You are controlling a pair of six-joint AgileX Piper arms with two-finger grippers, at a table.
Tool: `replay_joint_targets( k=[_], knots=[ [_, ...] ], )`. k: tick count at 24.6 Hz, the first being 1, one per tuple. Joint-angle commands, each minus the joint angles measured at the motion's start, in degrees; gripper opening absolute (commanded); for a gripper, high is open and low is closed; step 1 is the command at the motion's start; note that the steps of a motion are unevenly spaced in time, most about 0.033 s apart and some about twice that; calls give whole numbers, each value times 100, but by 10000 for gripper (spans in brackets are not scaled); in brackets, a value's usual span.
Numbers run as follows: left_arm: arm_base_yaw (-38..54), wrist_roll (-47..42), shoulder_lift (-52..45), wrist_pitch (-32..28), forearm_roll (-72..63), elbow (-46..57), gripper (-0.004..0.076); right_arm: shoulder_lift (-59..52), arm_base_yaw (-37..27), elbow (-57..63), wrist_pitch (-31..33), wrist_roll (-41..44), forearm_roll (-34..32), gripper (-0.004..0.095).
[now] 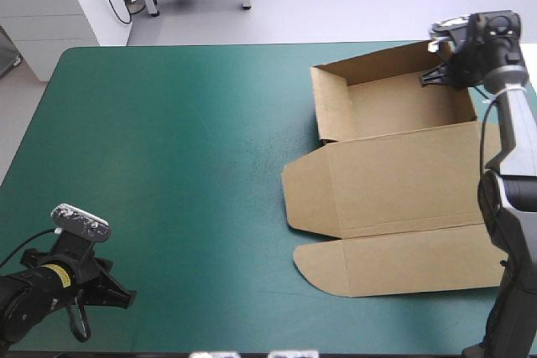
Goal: Fold the box
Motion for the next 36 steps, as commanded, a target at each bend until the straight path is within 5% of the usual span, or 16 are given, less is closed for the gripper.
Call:
replay_joint_targets(
  k=[1, 8, 10, 14, 18, 25, 28, 34, 36],
  knots=[
    [-7, -61, 14, -212, -24, -147, -8, -418, -689, -149, -59, -85, -247, -21],
    [-7, -61, 14, -267, -21, -147, -8, -359, -2349, -142, -72, 71, 568, -12],
    [-7, -61, 14, -377, -21, -147, -8, -359, -2570, -142, -88, 55, 671, 68],
    [-7, -47, 14, -410, -11, -147, -8, -359, -2708, -142, -111, -15, 710, 544],
    [-7, -47, 14, -459, 24, -147, -8, -359, -2708, -142, -111, 217, 756, 730],
    [-7, -60, 14, -590, 24, -147, -8, -430, -2708, -142, -30, 200, 794, 659],
    [-7, -49, 14, -590, 24, -147, -8, -552, -2708, -142, -30, 241, 929, 505],
    [-7, -49, 14, -595, 6, -147, -8, -883, -2694, -142, -30, -122, 2100, 27],
    [-7, -49, 14, -606, -20, -124, -8, -1048, -2670, -142, -30, -303, 2455, -7]
  ],
)
